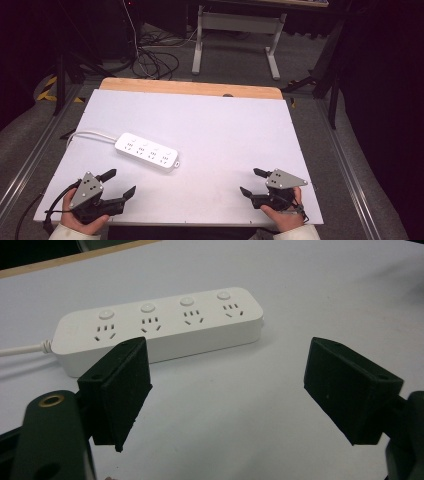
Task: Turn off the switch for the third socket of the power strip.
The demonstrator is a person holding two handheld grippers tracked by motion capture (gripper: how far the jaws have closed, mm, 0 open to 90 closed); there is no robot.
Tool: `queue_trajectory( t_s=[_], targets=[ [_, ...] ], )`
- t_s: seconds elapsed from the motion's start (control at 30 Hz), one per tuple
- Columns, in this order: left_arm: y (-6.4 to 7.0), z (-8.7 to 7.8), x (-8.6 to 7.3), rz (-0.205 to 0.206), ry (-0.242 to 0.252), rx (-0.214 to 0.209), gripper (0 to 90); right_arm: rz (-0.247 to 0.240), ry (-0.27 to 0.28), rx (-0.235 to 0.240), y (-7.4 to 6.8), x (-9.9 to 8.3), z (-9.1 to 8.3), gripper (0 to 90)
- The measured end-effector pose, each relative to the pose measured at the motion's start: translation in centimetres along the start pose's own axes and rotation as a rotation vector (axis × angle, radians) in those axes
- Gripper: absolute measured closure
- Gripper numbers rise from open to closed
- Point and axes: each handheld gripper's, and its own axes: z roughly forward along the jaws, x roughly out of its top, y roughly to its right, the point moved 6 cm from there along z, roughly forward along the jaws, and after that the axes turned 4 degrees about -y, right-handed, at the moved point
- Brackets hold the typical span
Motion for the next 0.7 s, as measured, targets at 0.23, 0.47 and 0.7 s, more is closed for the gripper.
queue_trajectory(
  t_s=[0.23, 0.47, 0.7],
  targets=[
    [0.1, -0.2, 0.2, -0.017, -0.002, -0.009, 18.2, -0.002, -0.002, 0.001, 0.0, 0.0, 0.0, 24.6],
    [0.2, 0.1, 0.8, 0.005, -0.031, -0.007, 25.2, -0.002, -0.004, 0.002, -0.1, 0.0, 0.0, 24.8],
    [-0.1, 0.4, 2.3, -0.018, -0.052, -0.008, 29.2, -0.003, -0.005, 0.006, -0.1, 0.0, 0.1, 24.9]
  ],
)
